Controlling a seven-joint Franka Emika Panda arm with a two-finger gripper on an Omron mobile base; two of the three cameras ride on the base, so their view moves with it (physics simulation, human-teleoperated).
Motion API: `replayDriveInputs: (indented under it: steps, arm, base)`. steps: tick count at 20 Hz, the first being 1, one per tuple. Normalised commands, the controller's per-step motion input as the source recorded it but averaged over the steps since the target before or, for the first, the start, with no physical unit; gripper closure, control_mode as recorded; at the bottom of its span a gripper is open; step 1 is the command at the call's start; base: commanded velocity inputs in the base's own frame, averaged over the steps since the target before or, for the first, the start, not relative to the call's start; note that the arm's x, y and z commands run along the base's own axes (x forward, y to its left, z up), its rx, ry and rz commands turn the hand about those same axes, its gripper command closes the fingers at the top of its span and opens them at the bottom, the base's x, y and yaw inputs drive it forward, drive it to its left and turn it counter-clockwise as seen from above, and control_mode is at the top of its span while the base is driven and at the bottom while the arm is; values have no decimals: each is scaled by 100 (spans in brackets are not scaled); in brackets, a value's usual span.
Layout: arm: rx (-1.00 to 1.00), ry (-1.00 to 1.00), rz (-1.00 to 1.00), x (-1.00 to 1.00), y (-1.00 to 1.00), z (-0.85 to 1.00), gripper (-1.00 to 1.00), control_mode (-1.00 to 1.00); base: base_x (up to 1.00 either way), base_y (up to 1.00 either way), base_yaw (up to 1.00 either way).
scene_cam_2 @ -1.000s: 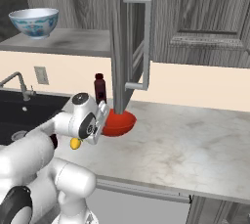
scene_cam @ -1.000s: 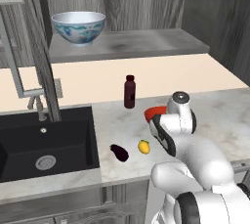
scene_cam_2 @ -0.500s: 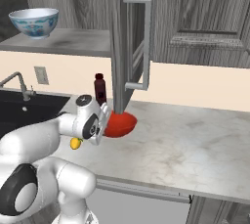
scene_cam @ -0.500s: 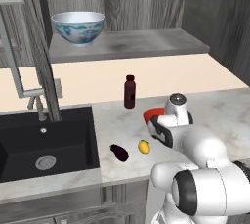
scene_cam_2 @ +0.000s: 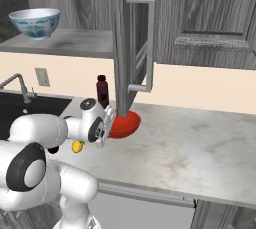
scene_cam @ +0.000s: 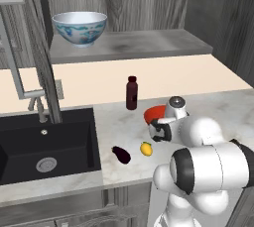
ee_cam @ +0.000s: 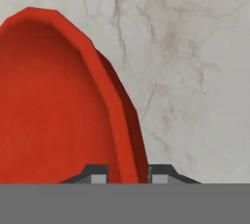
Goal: Pick both bowls and place them on the counter. Then place the lemon in one bowl and place the eggplant in the other bowl.
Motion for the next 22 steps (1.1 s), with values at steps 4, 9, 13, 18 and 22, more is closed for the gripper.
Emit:
replayDriveInputs:
  steps: [4,9,13,18,22]
  arm:
    - [0,0,0,25,-4,-13,100,-100]
    - [0,0,1,9,-8,-2,-100,-100]
    - [0,0,0,9,-1,0,-100,-100]
    - [0,0,1,-1,0,0,-100,-100]
    - [0,-2,2,-14,0,4,-100,-100]
  base:
    - [0,0,0]
    - [0,0,0]
    - [0,0,0]
    - [0,0,0]
    - [0,0,0]
